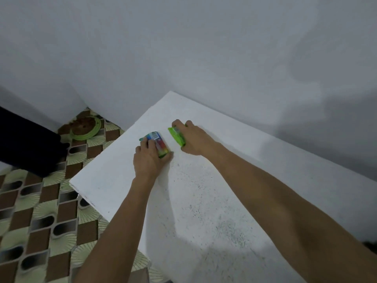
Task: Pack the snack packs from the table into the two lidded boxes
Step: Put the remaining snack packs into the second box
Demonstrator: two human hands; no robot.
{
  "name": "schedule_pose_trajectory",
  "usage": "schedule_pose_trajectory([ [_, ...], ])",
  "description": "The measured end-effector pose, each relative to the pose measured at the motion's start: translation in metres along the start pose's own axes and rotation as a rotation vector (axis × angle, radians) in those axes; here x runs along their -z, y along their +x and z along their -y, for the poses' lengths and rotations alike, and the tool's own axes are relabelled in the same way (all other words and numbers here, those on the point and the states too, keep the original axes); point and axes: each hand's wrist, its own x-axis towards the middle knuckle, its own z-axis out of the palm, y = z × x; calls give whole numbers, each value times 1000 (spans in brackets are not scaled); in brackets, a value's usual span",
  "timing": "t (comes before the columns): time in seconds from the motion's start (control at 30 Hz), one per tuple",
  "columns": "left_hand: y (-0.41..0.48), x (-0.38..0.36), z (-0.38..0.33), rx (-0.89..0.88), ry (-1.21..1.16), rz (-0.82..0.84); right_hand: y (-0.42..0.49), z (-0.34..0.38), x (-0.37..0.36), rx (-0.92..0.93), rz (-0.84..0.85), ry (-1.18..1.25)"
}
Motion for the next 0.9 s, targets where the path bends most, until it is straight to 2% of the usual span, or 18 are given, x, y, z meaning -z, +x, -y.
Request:
schedule_pose_trajectory([
  [0.1, 0, 8, -4, 37, 23, 123, -26, -9, 10, -98, -77, 310],
  [0.27, -22, 20, -10, -147, -111, 157, -88, -24, 29, -255, -176, 723],
  [0.33, -37, 22, -15, -196, -260, 151, -115, -32, 36, -308, -178, 857],
  [0.43, -61, 30, -31, -128, -630, 139, -159, -42, 47, -335, -199, 981],
  [0.53, -86, 38, -51, -31, -974, 180, -209, -45, 61, -319, -263, 1022],
  [0.63, -117, 47, -81, -20, -1173, 272, -262, -44, 74, -327, -323, 993],
  [0.9, -194, 80, -149, -201, -1311, 554, -400, -35, 104, -423, -475, 830],
])
